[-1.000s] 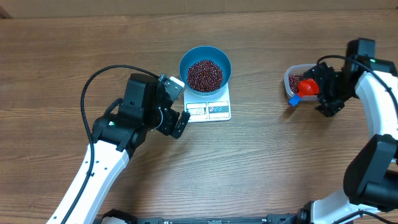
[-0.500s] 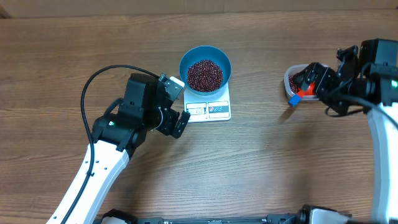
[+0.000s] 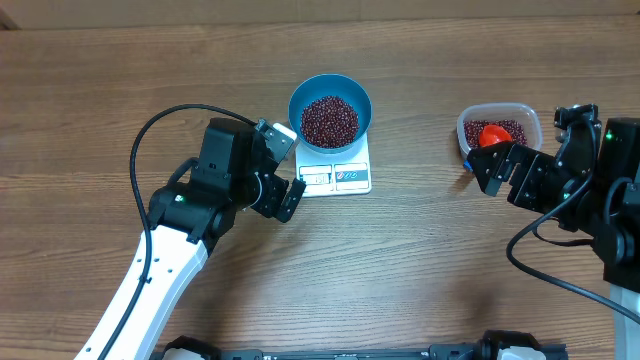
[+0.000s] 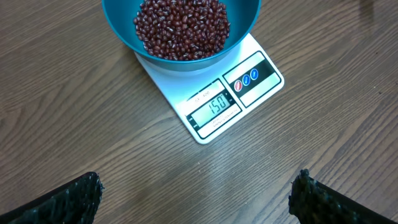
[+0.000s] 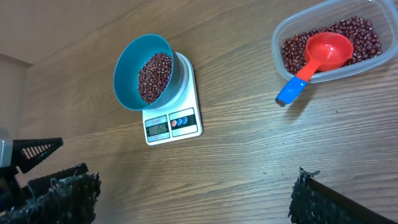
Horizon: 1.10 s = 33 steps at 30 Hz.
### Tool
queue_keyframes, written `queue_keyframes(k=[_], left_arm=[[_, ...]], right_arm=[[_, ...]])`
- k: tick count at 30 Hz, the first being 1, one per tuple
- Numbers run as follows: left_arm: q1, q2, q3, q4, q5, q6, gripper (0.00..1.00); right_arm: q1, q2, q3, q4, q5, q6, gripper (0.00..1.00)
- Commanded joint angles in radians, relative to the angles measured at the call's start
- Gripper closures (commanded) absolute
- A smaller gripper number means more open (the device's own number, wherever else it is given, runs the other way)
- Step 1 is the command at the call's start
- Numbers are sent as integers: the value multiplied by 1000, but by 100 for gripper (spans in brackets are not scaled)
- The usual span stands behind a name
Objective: Scoop item into bowl and weigh 150g on scale
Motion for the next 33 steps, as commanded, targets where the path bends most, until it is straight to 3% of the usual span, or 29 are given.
queue_keyframes(k=[1,24,29,33], left_arm=[[4,-7,-3,1,11,19,0],[4,-7,-3,1,11,19,0],[4,-7,-3,1,11,19,1],[4,-7,-3,1,11,19,0]], right_arm=[[5,-1,27,-10,10,-8,0],[5,0,-34,0,67,-12,0],[6,-75,-151,134,152,-12,0],[6,-210,-349,336,183,-12,0]])
